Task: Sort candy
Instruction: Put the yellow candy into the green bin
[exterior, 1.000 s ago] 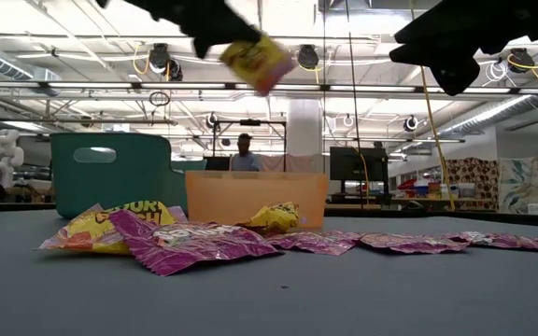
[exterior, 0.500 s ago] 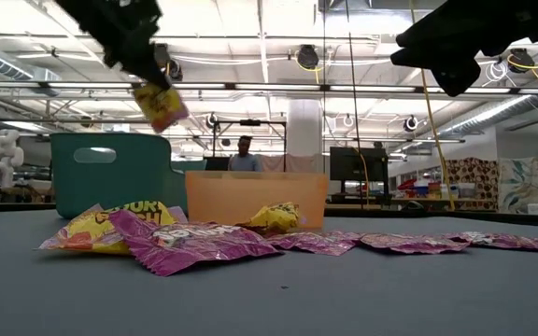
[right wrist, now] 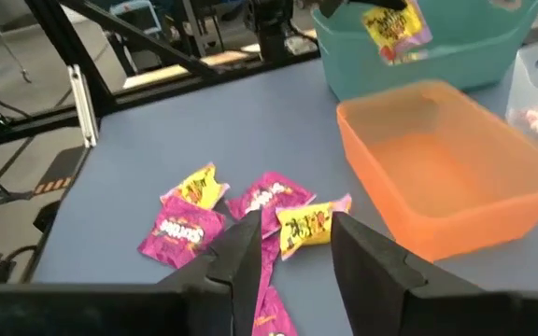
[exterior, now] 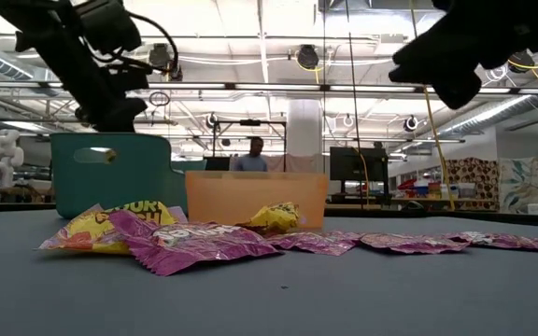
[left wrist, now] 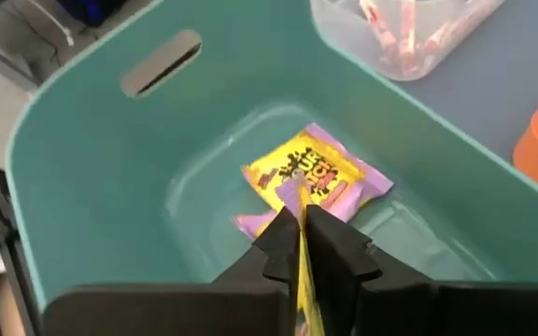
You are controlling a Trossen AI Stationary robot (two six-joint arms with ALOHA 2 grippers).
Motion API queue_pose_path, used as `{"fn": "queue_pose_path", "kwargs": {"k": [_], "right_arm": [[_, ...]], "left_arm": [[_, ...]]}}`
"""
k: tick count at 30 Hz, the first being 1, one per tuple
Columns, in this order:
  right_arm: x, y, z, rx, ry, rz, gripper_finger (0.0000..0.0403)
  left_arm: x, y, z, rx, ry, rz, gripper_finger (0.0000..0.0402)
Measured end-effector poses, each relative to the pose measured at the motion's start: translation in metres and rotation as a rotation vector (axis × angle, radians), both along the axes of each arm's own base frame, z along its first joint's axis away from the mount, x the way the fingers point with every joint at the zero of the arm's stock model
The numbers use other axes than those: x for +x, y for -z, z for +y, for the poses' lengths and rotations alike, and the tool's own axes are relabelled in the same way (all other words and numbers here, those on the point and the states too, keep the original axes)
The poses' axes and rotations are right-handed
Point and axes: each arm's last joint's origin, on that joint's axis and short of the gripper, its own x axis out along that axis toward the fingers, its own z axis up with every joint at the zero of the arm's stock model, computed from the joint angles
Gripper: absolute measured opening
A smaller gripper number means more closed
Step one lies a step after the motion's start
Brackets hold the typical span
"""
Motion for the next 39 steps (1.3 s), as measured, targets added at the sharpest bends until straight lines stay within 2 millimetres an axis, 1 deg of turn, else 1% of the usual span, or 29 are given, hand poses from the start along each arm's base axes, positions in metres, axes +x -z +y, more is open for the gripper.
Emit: {"fn": "queue_pose_path", "kwargs": {"k": [5,9,12,14,19,23,28,34,39], "right_arm": [[0.008,0.012,0.004,0.027,0.014,0.021,0.0121],[0.016,0.021,0.009,0.054,0.016,0.009,0.0121],[0.023,0.03,0.013,0.059,0.017,0.005,0.0121],[0.027,0.038,0.015,0.057,0.018,0.008,0.0121],[0.037,0.058,0.02,0.086,0.038,0.025,0.0121],[0.048,0.066,0.023,0.076,0.079,0.039,0.0121],[0.066,0.075,0.017,0.132,0.116,0.072,0.0128],[0.088,0.094,0.01,0.183,0.121,0.171,0.0167],[0.102,0.103,0.005,0.215,0.142,0.193,0.0199]], "left_arm": [[-0.002,0.008,-0.002,-0.047,0.011,-0.002,0.0065],[0.0,0.008,-0.003,-0.058,0.031,-0.019,0.0107],[0.003,0.005,-0.006,-0.051,0.054,-0.054,0.013],[0.005,0.002,-0.008,-0.048,0.07,-0.066,0.014],[0.013,-0.017,-0.016,-0.045,0.142,-0.134,0.0143],[0.023,-0.033,-0.031,-0.043,0.249,-0.223,0.0144],[0.031,-0.04,-0.058,-0.046,0.364,-0.318,0.0144],[0.037,-0.039,-0.088,-0.016,0.45,-0.428,0.0144],[0.04,-0.034,-0.107,0.0,0.492,-0.429,0.0144]]}}
